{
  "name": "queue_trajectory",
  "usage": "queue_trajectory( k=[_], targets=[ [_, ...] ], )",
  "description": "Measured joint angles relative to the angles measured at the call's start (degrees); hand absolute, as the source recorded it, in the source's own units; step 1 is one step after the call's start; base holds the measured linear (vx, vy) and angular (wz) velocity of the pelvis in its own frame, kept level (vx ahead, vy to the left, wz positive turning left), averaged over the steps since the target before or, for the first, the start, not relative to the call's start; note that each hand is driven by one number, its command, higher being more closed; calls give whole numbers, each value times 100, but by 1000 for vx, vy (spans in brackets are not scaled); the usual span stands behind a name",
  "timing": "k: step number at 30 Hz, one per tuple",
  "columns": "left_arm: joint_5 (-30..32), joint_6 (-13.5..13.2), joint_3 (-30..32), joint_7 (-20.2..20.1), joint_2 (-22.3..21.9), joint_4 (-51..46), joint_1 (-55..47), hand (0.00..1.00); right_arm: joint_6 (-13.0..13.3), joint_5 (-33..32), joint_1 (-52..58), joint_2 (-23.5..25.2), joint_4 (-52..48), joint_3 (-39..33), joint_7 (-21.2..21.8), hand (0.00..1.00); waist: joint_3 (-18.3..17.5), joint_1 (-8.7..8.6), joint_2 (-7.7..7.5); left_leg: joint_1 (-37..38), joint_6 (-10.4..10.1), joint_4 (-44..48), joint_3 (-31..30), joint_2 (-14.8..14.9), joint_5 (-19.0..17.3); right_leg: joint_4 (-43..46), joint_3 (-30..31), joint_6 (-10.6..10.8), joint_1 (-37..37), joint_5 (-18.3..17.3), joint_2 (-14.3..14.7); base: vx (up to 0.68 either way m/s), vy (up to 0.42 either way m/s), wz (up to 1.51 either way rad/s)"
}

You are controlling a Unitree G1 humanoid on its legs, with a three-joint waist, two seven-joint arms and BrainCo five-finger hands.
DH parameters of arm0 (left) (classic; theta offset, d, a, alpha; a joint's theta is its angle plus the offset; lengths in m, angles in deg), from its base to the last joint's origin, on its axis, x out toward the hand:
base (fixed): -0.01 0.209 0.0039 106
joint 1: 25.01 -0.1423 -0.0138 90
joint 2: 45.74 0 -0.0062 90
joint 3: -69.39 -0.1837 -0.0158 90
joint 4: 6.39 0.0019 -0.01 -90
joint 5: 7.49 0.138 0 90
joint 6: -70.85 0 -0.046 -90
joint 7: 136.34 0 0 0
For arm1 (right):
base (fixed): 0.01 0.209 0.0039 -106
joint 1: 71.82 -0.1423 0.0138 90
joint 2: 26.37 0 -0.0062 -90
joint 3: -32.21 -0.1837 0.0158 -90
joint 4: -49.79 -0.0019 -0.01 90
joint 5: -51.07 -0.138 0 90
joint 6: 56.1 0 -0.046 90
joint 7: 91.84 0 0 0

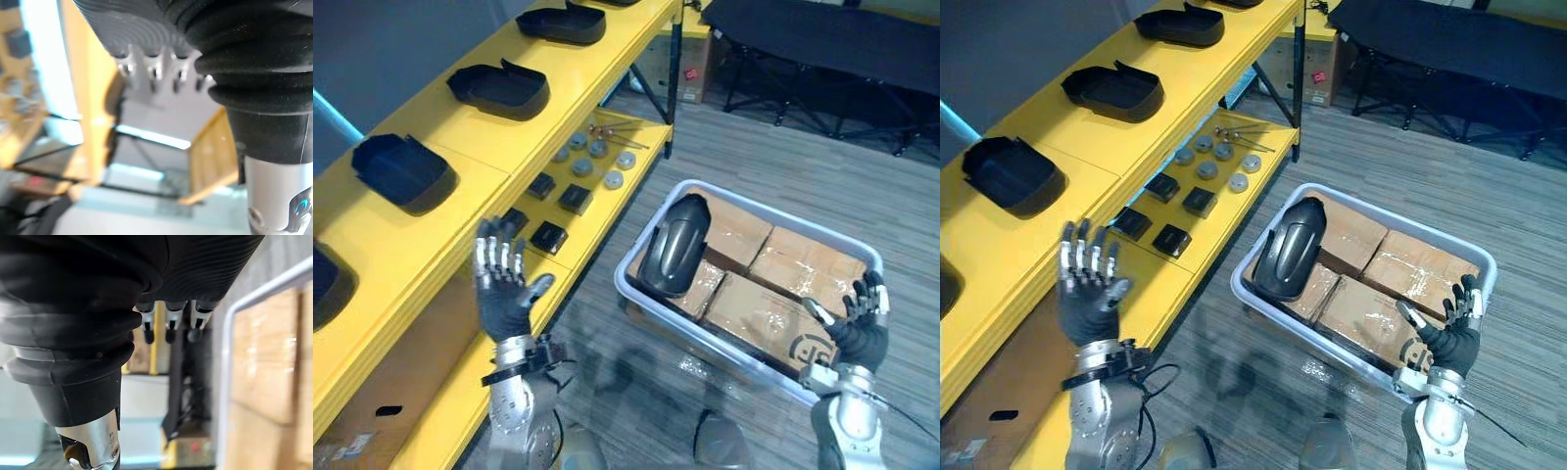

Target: Walk over and take plastic housings, then place them on the shelf

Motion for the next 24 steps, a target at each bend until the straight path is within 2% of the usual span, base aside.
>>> queue_trajectory(
  k=[1,2,3,5,6,7,8,12,14,18,22,24],
  targets=[
    [-6,49,-6,-88,64,60,-5,0,-58,2,-180,10,284,5,-53,0,18,19,-27,-9,-95,-3,-1,-37,9,-14,5,32,5,46,-33,-105,180,10],
    [0,208,-58,-266,245,201,-6,0,-107,-3,-557,25,901,-14,-136,0,46,133,-67,-97,-216,106,-15,-105,-21,-151,19,102,36,199,-99,-86,199,4],
    [97,327,-112,-320,377,234,17,0,-156,1,-767,24,1152,-22,-180,0,73,212,-104,-203,-223,212,-33,-155,-53,-271,17,143,41,311,-144,-91,203,6],
    [525,510,-210,-325,570,375,195,0,-204,18,-1266,-72,1599,-57,-226,0,234,302,-135,-476,-126,466,-188,-275,-114,-532,-54,231,89,542,-236,-122,189,28],
    [807,692,-242,-285,638,505,355,0,-230,26,-1680,-264,1968,-56,-212,0,397,316,-99,-703,-68,667,-314,-331,-173,-719,-160,259,153,693,-265,-152,183,42],
    [877,754,-265,-258,674,598,444,0,-257,18,-1898,-375,2184,-49,-208,0,463,342,-84,-809,-40,756,-346,-346,-202,-802,-183,294,161,764,-271,-196,198,34],
    [899,888,-363,-225,692,845,634,0,-303,-20,-2487,-647,2808,-44,-223,0,622,472,-38,-1015,15,940,-434,-393,-240,-964,-211,324,145,925,-288,-158,144,20],
    [1100,1010,-651,-210,721,1476,764,0,-205,-297,-3513,-1187,4051,-41,-276,0,707,667,120,-1499,80,1265,-657,-467,-274,-1176,-456,375,103,1127,-296,-95,95,26],
    [1308,1044,-837,-52,717,2029,793,0,-97,-347,-3942,-1367,4298,6,-281,0,713,796,129,-1643,89,1330,-672,-467,-273,-1230,-459,376,10,1188,-285,-41,43,7],
    [1520,1074,-1084,96,661,3346,1080,0,-32,-347,-4644,-1730,4612,195,-448,0,736,861,158,-1938,110,1535,-779,-452,-284,-1217,-466,372,-174,1244,-245,-14,17,1],
    [1582,1012,-1370,205,652,4247,1136,0,-200,-369,-5171,-2026,5155,254,-662,0,872,975,326,-2017,161,1709,-794,-427,-371,-1142,-446,377,-225,1251,-242,-26,25,-4],
    [1533,898,-1480,275,652,4681,1168,0,-462,-402,-5510,-2171,5562,448,-688,0,940,1010,418,-2203,175,1835,-805,-395,-400,-1028,-422,377,-417,1250,-239,-62,40,-8]
  ],
)
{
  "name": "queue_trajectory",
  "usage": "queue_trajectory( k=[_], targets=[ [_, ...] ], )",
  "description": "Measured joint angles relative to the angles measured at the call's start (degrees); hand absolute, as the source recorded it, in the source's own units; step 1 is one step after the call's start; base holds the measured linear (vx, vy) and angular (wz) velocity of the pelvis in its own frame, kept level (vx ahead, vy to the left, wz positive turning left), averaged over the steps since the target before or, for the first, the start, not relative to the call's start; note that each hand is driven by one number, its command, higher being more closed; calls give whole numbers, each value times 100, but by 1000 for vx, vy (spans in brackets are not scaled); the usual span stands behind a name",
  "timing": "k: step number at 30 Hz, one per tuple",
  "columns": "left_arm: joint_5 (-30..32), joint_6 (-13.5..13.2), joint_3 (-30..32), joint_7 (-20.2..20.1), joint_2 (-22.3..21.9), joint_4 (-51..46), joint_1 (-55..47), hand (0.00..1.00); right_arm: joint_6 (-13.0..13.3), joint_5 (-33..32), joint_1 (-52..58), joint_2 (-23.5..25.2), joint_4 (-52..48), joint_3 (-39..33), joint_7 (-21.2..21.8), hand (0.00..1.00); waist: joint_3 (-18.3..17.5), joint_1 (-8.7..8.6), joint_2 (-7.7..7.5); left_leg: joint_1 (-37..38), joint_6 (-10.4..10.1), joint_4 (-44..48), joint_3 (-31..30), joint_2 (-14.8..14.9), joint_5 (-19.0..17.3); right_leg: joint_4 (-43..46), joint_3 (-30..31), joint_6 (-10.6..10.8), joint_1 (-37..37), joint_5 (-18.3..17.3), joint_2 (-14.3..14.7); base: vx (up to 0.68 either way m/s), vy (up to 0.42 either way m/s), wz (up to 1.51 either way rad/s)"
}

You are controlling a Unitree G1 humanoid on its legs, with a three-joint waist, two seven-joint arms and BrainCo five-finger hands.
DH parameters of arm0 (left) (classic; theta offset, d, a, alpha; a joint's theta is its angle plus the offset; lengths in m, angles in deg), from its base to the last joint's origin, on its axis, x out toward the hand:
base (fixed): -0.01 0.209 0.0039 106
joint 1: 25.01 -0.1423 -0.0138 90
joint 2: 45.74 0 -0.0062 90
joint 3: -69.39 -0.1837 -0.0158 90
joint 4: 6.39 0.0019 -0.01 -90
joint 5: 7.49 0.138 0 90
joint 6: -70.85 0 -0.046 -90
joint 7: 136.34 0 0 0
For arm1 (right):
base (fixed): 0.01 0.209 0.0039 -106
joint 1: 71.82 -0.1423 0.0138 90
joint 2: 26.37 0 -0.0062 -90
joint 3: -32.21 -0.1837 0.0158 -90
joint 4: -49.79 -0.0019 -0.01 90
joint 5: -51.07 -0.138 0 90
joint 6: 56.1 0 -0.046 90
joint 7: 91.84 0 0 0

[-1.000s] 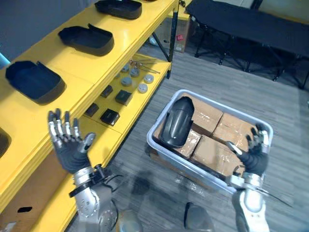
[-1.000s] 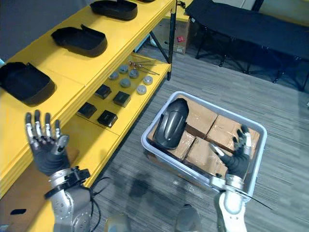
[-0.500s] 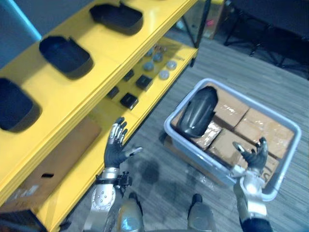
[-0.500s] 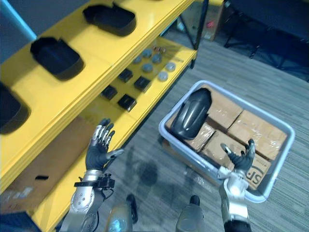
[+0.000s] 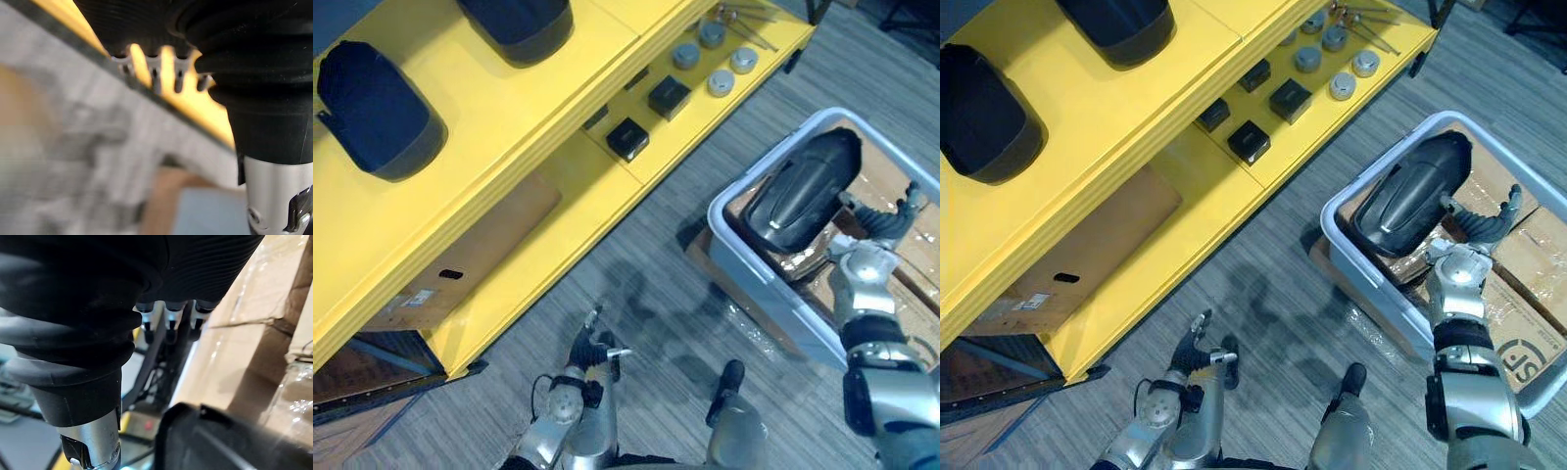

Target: Walk over and take plastic housings, then place them on the shelf

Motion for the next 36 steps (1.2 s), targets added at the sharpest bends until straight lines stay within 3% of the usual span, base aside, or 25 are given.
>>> queue_trajectory(
  k=[2,4,8,9,13,18,21,31,36],
  targets=[
    [-60,-45,-110,51,-21,192,94,0,-261,-107,-180,-207,329,69,-111,0,57,106,101,-120,14,69,-10,8,-12,74,19,2,-120,1,-7,-58,37,-5],
    [-276,-325,-223,144,-63,345,159,0,-704,-219,-400,-374,828,65,-243,0,115,260,213,-205,16,131,-11,6,-11,169,55,6,-234,0,-24,-53,34,-3],
    [-458,-483,-290,184,-181,484,276,0,-1080,-251,-671,-519,1062,65,-195,0,162,272,352,-385,44,151,-49,-25,20,254,39,9,-411,-2,-57,-33,13,4],
    [-493,-486,-321,211,-201,514,321,0,-1125,-250,-693,-557,1083,74,-142,100,175,276,385,-415,51,147,-68,-39,33,276,19,10,-438,-3,-72,-18,3,8],
    [-726,-489,-501,291,-273,617,507,0,-1391,-152,-950,-977,1373,293,187,100,187,375,457,-536,89,155,-71,-104,61,457,-33,20,-642,-19,-183,-21,8,3],
    [-935,-481,-531,290,-349,766,667,0,-1698,-167,-1000,-1604,1571,448,1000,100,183,403,463,-790,108,216,-145,-199,78,696,-93,22,-895,-91,-294,-56,12,8],
    [-949,-483,-530,296,-390,808,734,0,-1726,-157,-1000,-1764,1643,506,1170,100,181,415,467,-866,66,205,-155,-206,99,733,-132,18,-976,-95,-307,-59,-2,3],
    [-937,-519,-522,302,-445,644,695,0,-1898,488,-988,-1840,1639,497,1130,100,176,400,471,-844,56,39,-241,-181,275,684,-270,-17,-921,-94,-244,-13,-18,4],
    [-1187,-566,-393,44,-394,-354,498,0,-1798,1278,-800,-1371,1561,521,811,100,158,336,433,-404,32,-233,-169,-180,337,391,-312,-47,-499,-30,-207,0,0,0]
  ],
)
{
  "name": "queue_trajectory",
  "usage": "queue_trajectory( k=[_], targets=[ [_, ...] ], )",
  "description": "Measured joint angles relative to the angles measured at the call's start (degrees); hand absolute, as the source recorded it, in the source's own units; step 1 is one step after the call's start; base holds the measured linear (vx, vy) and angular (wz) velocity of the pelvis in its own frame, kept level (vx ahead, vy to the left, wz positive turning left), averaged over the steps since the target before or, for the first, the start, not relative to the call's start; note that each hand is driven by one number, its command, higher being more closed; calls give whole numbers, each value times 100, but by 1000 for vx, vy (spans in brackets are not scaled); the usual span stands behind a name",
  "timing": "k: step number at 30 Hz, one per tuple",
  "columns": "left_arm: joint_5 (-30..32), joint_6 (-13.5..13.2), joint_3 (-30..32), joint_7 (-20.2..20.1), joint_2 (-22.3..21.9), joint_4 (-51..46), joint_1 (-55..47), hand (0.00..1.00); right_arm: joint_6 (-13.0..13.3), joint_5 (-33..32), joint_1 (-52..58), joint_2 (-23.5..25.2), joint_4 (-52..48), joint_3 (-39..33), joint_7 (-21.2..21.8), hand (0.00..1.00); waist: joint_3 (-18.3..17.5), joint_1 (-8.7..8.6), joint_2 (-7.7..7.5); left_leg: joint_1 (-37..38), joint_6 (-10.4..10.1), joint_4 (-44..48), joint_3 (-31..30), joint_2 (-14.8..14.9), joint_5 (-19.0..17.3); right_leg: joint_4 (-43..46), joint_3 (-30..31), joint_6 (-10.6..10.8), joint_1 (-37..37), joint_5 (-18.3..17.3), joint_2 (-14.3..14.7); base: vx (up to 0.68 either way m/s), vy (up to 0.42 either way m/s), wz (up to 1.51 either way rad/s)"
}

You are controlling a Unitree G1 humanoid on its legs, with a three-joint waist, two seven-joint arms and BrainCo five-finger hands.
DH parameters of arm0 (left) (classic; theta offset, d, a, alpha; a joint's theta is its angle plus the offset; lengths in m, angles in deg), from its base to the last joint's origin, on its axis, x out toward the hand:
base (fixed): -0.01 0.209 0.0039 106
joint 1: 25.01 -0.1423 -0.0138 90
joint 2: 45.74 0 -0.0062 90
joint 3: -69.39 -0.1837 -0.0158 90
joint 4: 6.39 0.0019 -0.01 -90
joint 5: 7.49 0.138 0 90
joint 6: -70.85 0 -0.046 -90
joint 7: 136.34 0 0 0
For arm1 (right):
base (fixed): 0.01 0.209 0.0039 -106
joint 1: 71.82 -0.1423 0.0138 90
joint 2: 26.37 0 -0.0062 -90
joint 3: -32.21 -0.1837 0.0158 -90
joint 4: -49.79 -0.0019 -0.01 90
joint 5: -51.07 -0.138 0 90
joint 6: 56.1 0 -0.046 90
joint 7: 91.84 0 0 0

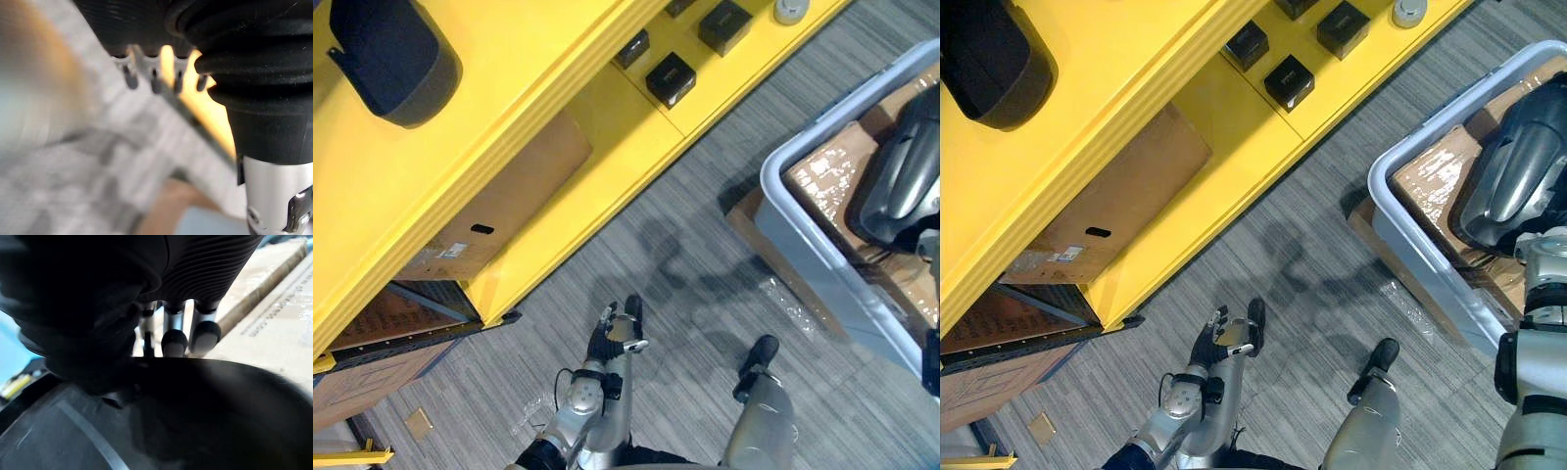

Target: Walk over and take plastic housings, then place them on the shelf

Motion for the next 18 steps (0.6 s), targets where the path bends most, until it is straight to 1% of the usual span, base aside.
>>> queue_trajectory(
  k=[1,2,3,5,6,7,8,9,11,13,14,15,16,17,18],
  targets=[
    [-173,-10,97,-240,23,-295,-28,0,-15,254,62,117,-136,18,-37,100,0,-49,-2,79,-4,-101,7,-10,43,-88,-28,-14,84,25,11,8,-34,5],
    [-412,45,153,-604,85,-563,-30,0,-23,411,112,198,-307,56,-47,100,4,-121,-22,146,-20,-186,16,-16,98,-184,-42,-25,154,71,33,16,-37,4],
    [-475,86,162,-769,147,-705,-23,0,-23,448,167,214,-426,89,-48,100,2,-133,-41,189,-33,-240,27,-15,119,-217,-40,-34,172,89,40,27,-40,1],
    [-674,259,190,-1261,365,-1181,0,0,-37,683,343,315,-786,157,-56,100,11,-276,-142,419,-56,-469,57,-21,219,-369,-55,-56,364,137,68,36,-39,-2],
    [-779,390,220,-1468,463,-1375,31,0,-49,830,417,411,-951,160,-81,100,11,-318,-245,584,-81,-609,112,-19,271,-416,-42,-72,444,149,69,46,-51,-6],
    [-846,537,312,-1660,571,-1611,128,0,-69,983,554,545,-1235,161,-113,100,-3,-428,-401,793,-106,-824,162,-20,347,-509,-42,-86,578,160,79,41,-55,-12],
    [-878,600,347,-1741,621,-1727,170,0,-80,1089,637,601,-1416,163,-119,100,-21,-469,-491,894,-128,-935,179,-18,392,-563,-42,-109,638,177,92,39,-70,-8],
    [-1093,888,432,-1903,708,-1959,344,0,-168,1331,806,681,-1834,161,-116,100,-23,-570,-636,1081,-164,-1149,201,-4,476,-681,-47,-149,759,208,136,20,-74,-9],
    [-1400,1277,530,-2112,902,-2123,814,0,-298,1571,1004,782,-2496,152,-110,100,-76,-714,-871,1316,-234,-1485,287,53,640,-840,-34,-216,864,262,217,12,-79,-16],
    [-1738,1704,599,-2382,1045,-2192,1166,0,-446,1825,1145,894,-2887,146,-40,100,-164,-819,-1026,1574,-269,-1738,422,91,733,-928,52,-241,952,285,261,15,-47,-31],
    [-1811,1911,595,-2485,1099,-2266,1304,0,-478,1959,1230,1010,-3010,146,-1,100,-274,-882,-1112,1720,-295,-1854,522,122,753,-957,145,-244,978,283,290,23,-31,-32],
    [-1903,2012,596,-2505,1132,-2266,1371,0,-493,2002,1306,1062,-3091,145,9,100,-359,-923,-1135,1768,-302,-1898,564,139,757,-979,176,-246,990,283,307,45,-16,-40],
    [-2015,2223,584,-2507,1146,-2257,1483,0,-493,2105,1409,1155,-3171,146,20,100,-443,-980,-1182,1963,-320,-1996,680,164,766,-997,280,-252,1057,281,331,60,-9,-37],
    [-2015,2407,567,-2509,1081,-2186,1602,0,-496,2214,1488,1217,-3256,146,55,100,-481,-1045,-1195,2164,-322,-2057,762,184,765,-1020,337,-253,1185,280,348,51,-7,-37],
    [-2021,2490,548,-2510,1053,-2136,1645,0,-496,2288,1554,1241,-3319,146,92,100,-556,-1069,-1198,2220,-324,-2100,809,193,765,-1038,377,-255,1194,279,358,33,-9,-34]
  ],
)
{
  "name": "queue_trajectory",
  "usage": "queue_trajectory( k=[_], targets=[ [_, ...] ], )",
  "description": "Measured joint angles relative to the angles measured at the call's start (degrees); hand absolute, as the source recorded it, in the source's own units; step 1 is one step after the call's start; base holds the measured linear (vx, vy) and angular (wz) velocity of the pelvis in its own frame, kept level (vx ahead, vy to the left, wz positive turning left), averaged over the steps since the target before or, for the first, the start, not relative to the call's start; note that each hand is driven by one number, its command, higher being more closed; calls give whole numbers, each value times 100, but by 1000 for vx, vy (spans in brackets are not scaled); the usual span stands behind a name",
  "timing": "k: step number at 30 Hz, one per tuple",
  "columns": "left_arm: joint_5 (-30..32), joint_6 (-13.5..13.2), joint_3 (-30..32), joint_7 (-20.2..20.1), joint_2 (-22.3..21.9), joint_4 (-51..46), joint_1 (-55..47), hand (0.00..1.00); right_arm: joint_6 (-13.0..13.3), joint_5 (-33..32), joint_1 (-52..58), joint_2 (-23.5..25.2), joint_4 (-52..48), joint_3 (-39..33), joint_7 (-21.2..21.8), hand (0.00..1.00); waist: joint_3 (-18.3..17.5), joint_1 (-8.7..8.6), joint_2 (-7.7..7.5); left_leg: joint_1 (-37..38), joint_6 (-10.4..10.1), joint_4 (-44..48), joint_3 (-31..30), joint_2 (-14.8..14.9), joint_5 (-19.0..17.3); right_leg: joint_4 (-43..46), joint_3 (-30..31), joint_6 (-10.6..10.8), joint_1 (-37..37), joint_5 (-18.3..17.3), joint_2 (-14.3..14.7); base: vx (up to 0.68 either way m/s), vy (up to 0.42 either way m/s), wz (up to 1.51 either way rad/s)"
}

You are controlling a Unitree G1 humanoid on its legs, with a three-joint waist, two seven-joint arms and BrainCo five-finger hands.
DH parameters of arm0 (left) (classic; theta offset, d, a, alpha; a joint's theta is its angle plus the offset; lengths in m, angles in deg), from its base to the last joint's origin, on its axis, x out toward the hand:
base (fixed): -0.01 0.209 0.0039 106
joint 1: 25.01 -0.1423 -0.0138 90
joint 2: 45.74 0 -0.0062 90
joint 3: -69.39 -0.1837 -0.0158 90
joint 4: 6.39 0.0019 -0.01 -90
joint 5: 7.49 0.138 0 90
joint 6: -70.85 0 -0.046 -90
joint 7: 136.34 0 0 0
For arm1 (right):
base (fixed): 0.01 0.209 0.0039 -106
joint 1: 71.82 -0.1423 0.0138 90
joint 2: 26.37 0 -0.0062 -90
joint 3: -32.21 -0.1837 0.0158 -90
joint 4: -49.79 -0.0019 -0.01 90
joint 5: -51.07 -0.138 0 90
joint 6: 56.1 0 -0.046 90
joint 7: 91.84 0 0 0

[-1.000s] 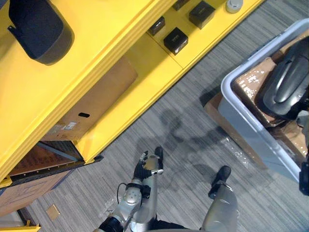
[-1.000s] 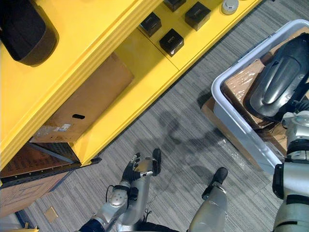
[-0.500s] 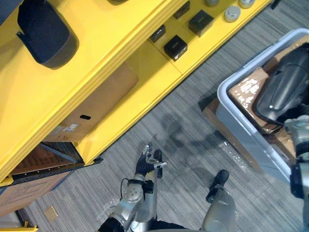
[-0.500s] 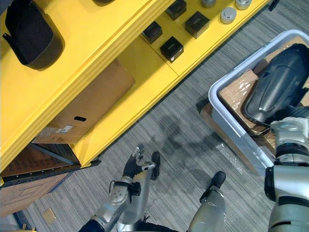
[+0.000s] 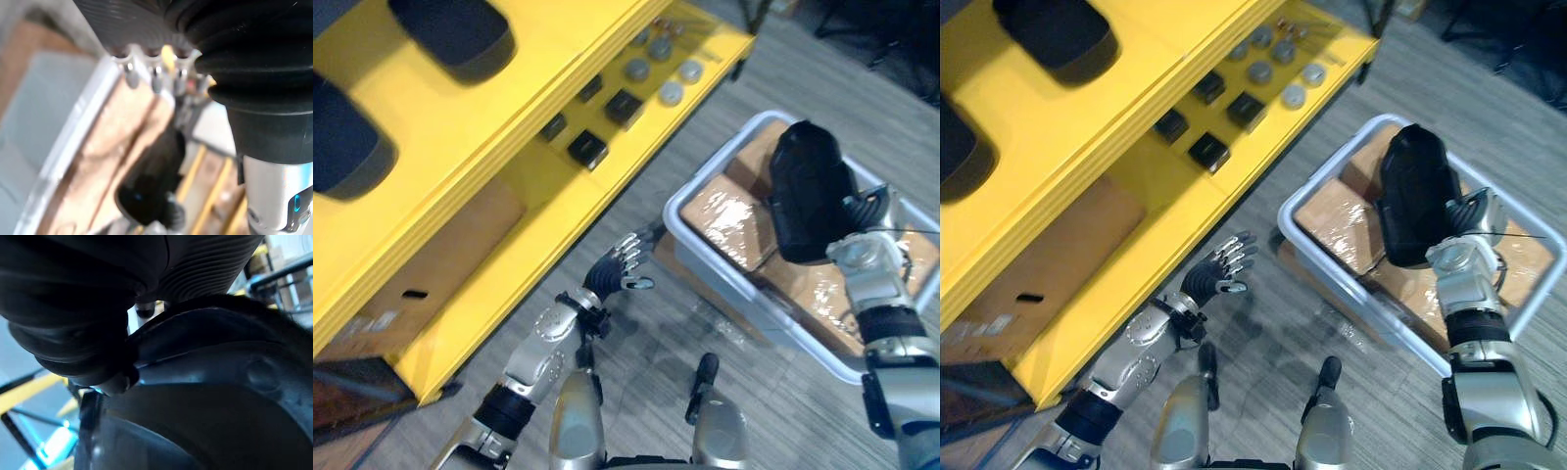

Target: Walk over and take plastic housings, then place them on the shelf

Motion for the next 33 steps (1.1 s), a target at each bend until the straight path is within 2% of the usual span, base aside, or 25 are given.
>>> queue_trajectory(
  k=[4,5,6,9,11,14,17,19,21,22,23,24,25,27,29,33],
  targets=[
    [-677,689,-25,37,-187,839,463,0,158,342,275,154,-280,0,27,100,-361,-154,-16,423,-26,-205,287,64,3,-83,233,-14,159,10,67,21,-9,-31],
    [-922,884,-32,168,-324,1359,683,0,326,397,351,173,-356,0,-1,100,-465,-177,-23,511,-35,-248,354,64,3,-86,294,-14,167,10,71,-2,0,-27],
    [-1015,959,-29,226,-385,1620,784,0,392,440,391,179,-438,0,-8,100,-503,-203,-29,522,-36,-249,372,69,3,-87,318,-17,165,12,77,-21,2,-18],
    [-1270,1202,-92,406,-511,2759,1174,0,857,664,454,382,-817,7,-135,100,-577,-325,-118,665,-66,-302,529,117,21,-140,462,-60,168,67,127,-39,-3,-29],
    [-1479,1252,-221,575,-614,3343,1418,0,1214,832,495,482,-981,14,-275,100,-616,-357,-185,724,-101,-361,614,137,45,-204,532,-73,163,117,162,-49,-15,-22],
    [-1798,1319,-287,799,-786,3906,1769,0,1517,904,495,596,-1138,168,-422,100,-669,-450,-275,724,-129,-439,647,146,95,-325,554,-91,150,213,199,-40,-10,-6],
    [-2304,1305,-425,1024,-956,4282,2127,0,1869,1007,498,658,-1239,419,-553,100,-674,-474,-291,719,-138,-444,698,168,100,-341,600,-98,107,227,223,-22,-3,-10],
    [-2706,1219,-435,1095,-1064,4408,2274,0,2010,1008,504,773,-1420,542,-599,100,-671,-475,-299,702,-140,-454,783,184,101,-343,686,-108,20,250,241,-2,2,-19],
    [-3252,999,-534,1103,-1178,4462,2401,0,2207,1013,556,914,-1641,729,-636,100,-668,-517,-303,670,-140,-465,825,182,101,-343,734,-105,-53,264,243,21,8,-11],
    [-3369,931,-555,1102,-1218,4461,2425,0,2248,1016,581,960,-1663,760,-636,100,-669,-540,-304,671,-140,-463,825,182,101,-342,734,-105,-51,264,243,35,13,-1],
    [-3566,743,-623,1082,-1304,4459,2487,0,2325,1017,656,1048,-1724,789,-636,100,-667,-551,-306,670,-140,-464,829,180,100,-342,738,-105,-51,264,243,31,12,0],
    [-3573,739,-625,1081,-1305,4459,2488,0,2326,1018,657,1049,-1725,790,-636,100,-667,-551,-306,670,-140,-464,829,180,100,-342,739,-105,-51,264,242,35,15,0],
    [-3781,440,-639,1040,-1405,4407,2562,0,2383,1019,752,1140,-1739,916,-634,100,-662,-573,-317,670,-140,-464,830,179,100,-342,744,-105,-51,264,243,0,0,0],
    [-3819,161,-641,998,-1481,4353,2645,0,2456,1016,867,1265,-1739,984,-634,100,-659,-584,-322,670,-140,-464,833,178,100,-342,744,-105,-51,264,243,0,0,0],
    [-3739,-261,-641,1034,-1526,4330,2657,0,2586,996,999,1413,-1740,1063,-740,100,-654,-599,-329,678,-139,-463,843,177,98,-340,758,-105,-50,264,243,0,0,0],
    [-3737,-708,-646,965,-1546,4311,2638,0,2627,908,1067,1621,-1782,1108,-939,100,-635,-605,-365,707,-136,-448,871,177,92,-326,809,-103,-50,261,242,-47,7,-4]
  ],
)
